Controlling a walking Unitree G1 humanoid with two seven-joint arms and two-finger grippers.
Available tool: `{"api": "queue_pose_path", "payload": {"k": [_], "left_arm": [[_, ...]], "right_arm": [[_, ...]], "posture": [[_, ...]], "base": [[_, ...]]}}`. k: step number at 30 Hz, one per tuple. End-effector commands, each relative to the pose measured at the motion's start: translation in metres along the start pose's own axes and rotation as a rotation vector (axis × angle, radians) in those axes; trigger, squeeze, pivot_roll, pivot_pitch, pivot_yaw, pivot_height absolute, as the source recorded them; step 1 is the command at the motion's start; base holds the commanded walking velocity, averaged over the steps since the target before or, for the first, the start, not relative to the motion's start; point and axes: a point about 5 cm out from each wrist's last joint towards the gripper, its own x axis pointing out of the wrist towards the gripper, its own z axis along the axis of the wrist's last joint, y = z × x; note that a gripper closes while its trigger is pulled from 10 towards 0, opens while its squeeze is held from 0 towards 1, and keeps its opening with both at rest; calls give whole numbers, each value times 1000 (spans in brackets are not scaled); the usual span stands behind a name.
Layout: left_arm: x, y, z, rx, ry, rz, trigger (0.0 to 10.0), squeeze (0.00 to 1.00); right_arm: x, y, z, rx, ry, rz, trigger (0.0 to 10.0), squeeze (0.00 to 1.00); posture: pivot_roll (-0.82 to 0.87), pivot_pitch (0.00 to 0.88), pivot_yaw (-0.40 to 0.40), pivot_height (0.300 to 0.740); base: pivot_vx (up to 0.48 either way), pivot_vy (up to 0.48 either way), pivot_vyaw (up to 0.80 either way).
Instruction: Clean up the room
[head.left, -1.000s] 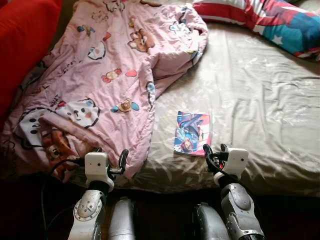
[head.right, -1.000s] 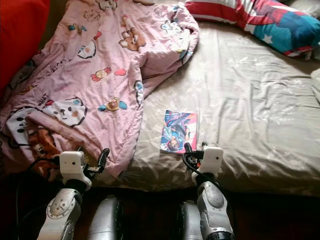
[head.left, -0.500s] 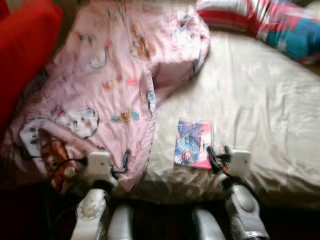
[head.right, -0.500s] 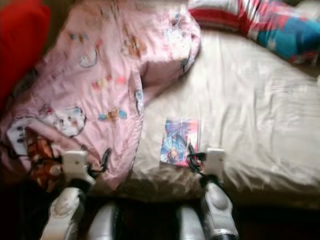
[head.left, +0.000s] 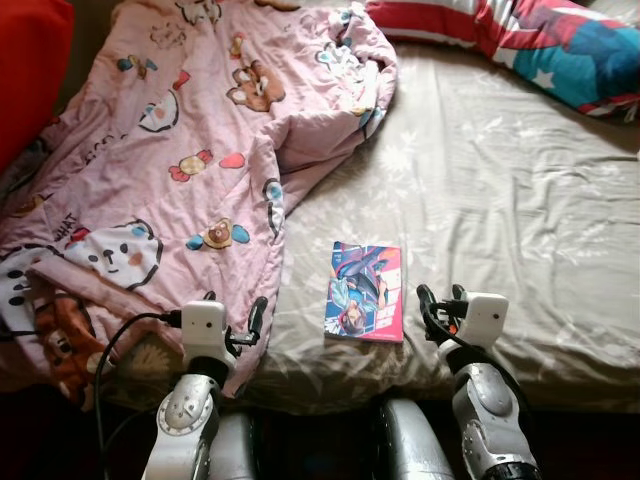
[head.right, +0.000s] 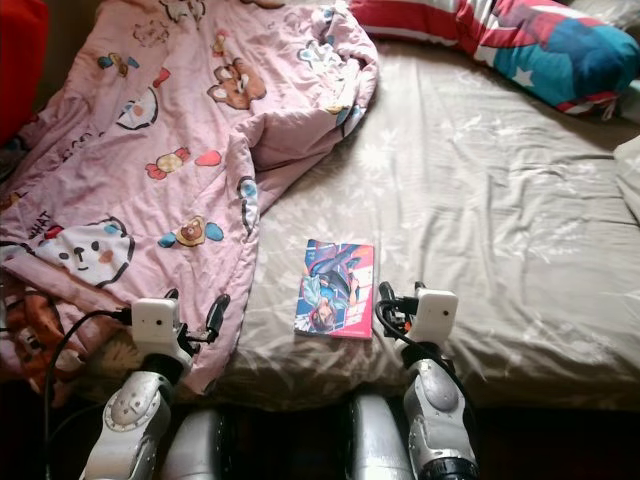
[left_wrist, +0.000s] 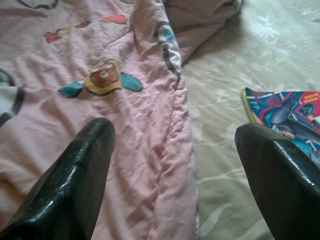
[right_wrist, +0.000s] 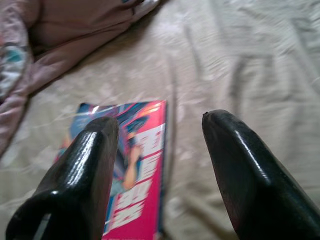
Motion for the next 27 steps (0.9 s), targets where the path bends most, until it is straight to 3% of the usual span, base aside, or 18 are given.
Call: {"api": "queue_pose_path", "payload": {"k": [1,7,12,22,27], "left_arm": [[-6,3,-7,2,27,7,10000,0],[-6,3,-8,3,28,9,10000,0],[-6,3,-8,5,32,10,10000,0],[-6,2,-8,6,33,7,10000,0],[-6,1,-6,8,31,1,10000,0]], "right_arm": [[-4,0,-8,1,35,6,10000,0],[-3,4,-12,-2,82,40,10000,0],[-3,7,-14,4,88,65,10000,0],[-2,11,-17,22,113,103,10000,0],[1,12,-25,58,175,100,10000,0]], "posture": [[-37,246,1,616],[-36,252,-1,616],[-36,254,-1,588],[-33,260,1,588],[-22,268,7,588]], "base": [[0,0,0],[0,0,0],[0,0,0],[0,0,0],[0,0,0]]}}
